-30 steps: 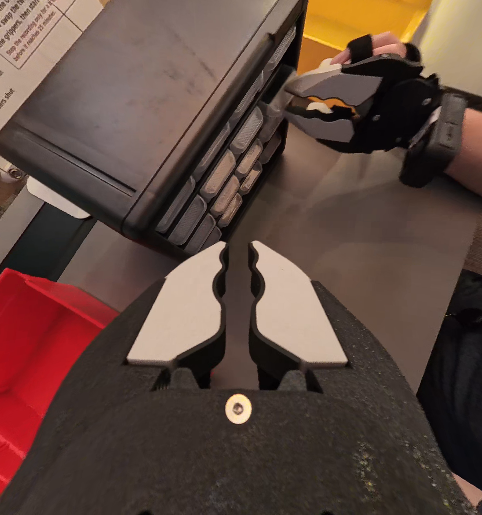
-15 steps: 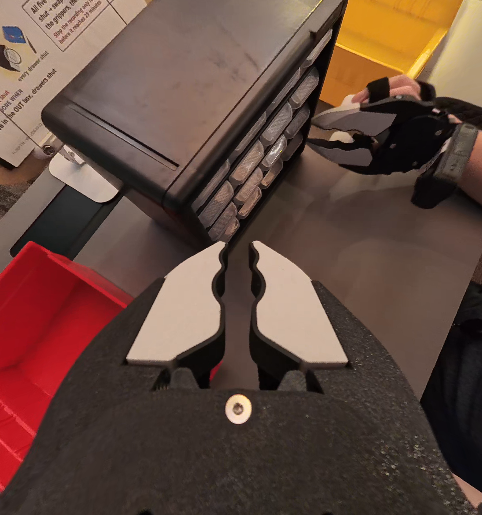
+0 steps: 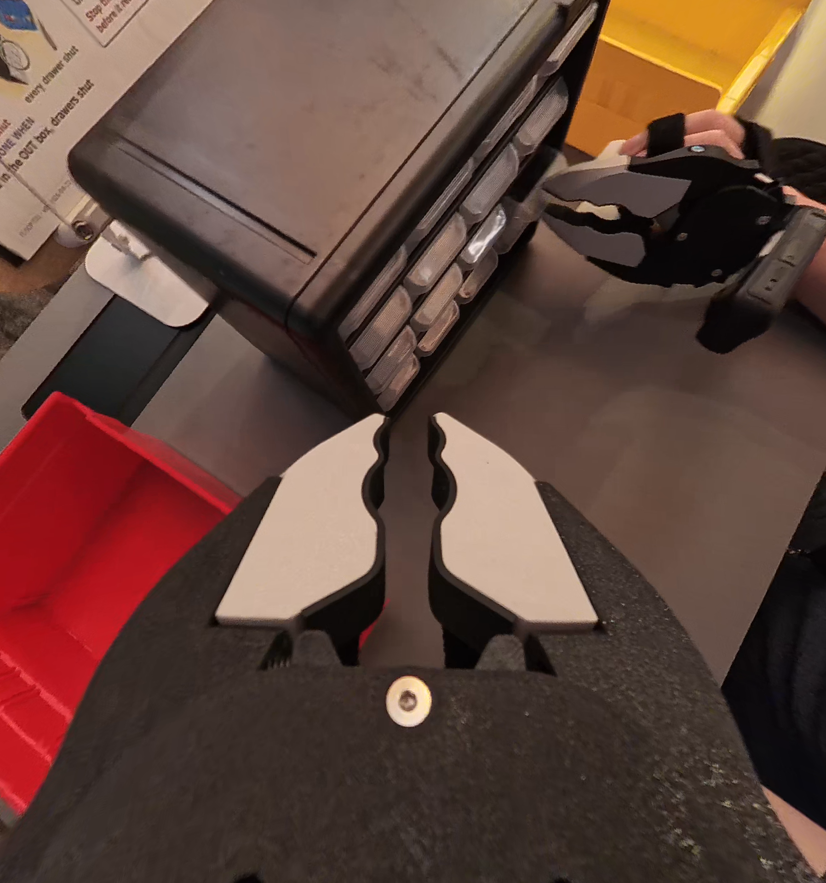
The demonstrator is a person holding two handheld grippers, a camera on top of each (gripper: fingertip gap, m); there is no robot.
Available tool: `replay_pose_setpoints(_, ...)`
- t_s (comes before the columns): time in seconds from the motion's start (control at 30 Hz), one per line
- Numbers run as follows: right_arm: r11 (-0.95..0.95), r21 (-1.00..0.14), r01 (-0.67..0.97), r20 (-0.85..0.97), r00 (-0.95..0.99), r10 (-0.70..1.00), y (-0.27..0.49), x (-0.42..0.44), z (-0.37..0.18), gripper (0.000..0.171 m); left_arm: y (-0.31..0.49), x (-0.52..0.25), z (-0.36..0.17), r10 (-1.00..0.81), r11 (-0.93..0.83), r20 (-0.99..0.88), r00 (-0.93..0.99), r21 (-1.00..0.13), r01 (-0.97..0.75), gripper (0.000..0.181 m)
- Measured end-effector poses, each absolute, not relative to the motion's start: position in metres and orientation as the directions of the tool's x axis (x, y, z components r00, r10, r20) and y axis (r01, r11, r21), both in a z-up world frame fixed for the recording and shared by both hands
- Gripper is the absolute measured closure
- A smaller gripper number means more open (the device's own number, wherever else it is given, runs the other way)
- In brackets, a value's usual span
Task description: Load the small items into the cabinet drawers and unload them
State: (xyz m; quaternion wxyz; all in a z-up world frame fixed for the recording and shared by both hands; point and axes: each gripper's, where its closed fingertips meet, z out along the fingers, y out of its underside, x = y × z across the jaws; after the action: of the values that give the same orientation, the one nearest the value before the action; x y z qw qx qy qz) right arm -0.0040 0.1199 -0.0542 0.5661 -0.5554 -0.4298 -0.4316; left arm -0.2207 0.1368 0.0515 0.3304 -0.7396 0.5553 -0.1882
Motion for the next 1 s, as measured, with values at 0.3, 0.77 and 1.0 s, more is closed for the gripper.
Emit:
replay_pose_setpoints(0.3, 0.056, -0.261, 0.964, 0.965, 0.263, -0.025, 0.077, -0.020, -0.053, 0.158, 0.178, -0.286, 0.052, -0.829, -0.351, -0.066, 0.556, -0.713, -0.608, 0.165)
replay_pose_setpoints(0.77, 0.095, -0.284, 0.954, 0.958, 0.286, -0.011, 0.058, -0.026, -0.051, 0.158, 0.245, -0.408, -0.055, -0.479, -0.808, -0.019, 0.878, -0.382, -0.449, 0.160)
replay_pose_setpoints(1.0, 0.090, -0.290, 0.953, 0.956, 0.292, -0.008, 0.057, -0.024, -0.052, 0.158, 0.268, -0.397, -0.109, -0.469, -0.856, 0.039, 0.882, -0.265, -0.443, 0.159)
